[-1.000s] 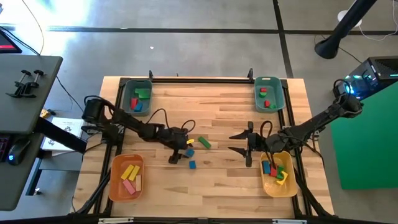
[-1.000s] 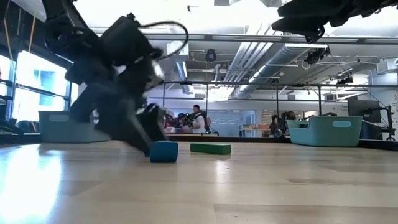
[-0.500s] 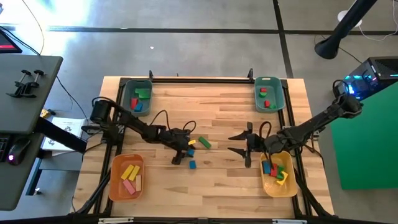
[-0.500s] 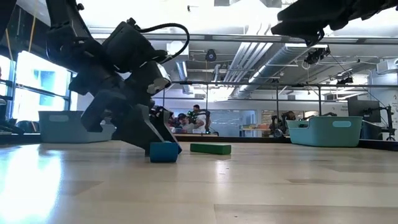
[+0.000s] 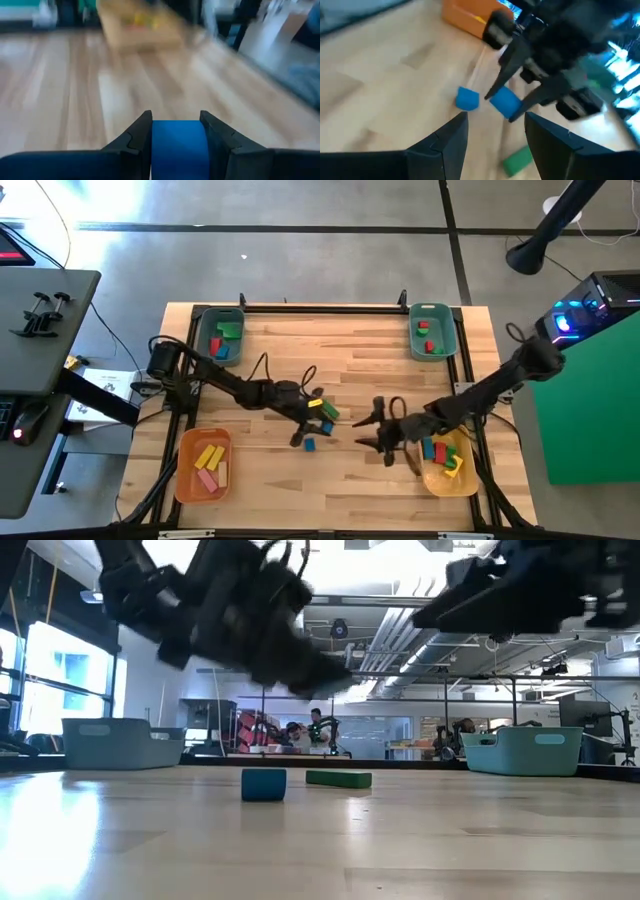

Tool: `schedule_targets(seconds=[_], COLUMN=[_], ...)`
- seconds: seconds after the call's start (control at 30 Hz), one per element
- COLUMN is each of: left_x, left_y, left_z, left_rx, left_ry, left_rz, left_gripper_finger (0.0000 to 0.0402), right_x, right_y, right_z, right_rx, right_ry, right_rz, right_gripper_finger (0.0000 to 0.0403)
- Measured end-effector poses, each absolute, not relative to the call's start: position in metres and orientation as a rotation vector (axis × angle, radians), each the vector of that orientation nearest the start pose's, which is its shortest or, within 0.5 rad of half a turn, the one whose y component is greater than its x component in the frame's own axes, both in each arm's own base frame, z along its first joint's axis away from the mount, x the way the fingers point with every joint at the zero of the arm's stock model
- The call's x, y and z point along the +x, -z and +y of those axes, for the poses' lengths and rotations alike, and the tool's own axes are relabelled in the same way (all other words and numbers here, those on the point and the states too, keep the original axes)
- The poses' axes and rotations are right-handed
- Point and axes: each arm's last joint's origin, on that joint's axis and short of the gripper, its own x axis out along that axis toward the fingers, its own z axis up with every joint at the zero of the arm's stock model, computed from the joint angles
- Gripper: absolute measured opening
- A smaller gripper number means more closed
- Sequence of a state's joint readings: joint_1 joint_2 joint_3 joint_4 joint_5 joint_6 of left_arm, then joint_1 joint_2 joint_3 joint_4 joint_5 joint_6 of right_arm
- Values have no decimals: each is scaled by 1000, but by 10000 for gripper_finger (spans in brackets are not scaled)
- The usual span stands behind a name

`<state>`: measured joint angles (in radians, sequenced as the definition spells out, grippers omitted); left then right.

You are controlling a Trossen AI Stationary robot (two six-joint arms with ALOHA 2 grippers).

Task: Sort blocks by size
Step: Put the blue semicircle block into the green bin

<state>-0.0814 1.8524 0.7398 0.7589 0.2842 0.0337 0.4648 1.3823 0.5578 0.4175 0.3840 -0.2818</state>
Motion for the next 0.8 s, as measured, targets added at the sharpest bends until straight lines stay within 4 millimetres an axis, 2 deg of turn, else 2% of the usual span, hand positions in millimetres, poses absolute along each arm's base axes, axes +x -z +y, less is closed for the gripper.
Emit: schedule_targets(seconds=[0.1, 0.27, 0.4, 0.53, 0.67, 0.8], left_x=[356, 368, 371, 372, 371, 371], left_y=[-147, -162, -166, -167, -167, -166], left_z=[-38, -39, -39, -38, -38, -38], left_rx=[-34, -125, -153, -163, -164, -174], left_ry=[381, 378, 374, 369, 373, 368], left_rz=[291, 267, 269, 265, 270, 277], left_gripper_finger=[100, 100, 100, 100, 101, 103], right_x=[262, 288, 303, 315, 318, 317], right_y=[-187, -190, -191, -192, -193, -192], right_z=[115, 120, 126, 129, 130, 130], right_rx=[-601, -787, -904, -947, -958, -965], right_ry=[-83, -33, -56, 14, 18, 11], right_rz=[375, 443, 503, 536, 548, 568], right_gripper_finger=[191, 191, 191, 188, 162, 112])
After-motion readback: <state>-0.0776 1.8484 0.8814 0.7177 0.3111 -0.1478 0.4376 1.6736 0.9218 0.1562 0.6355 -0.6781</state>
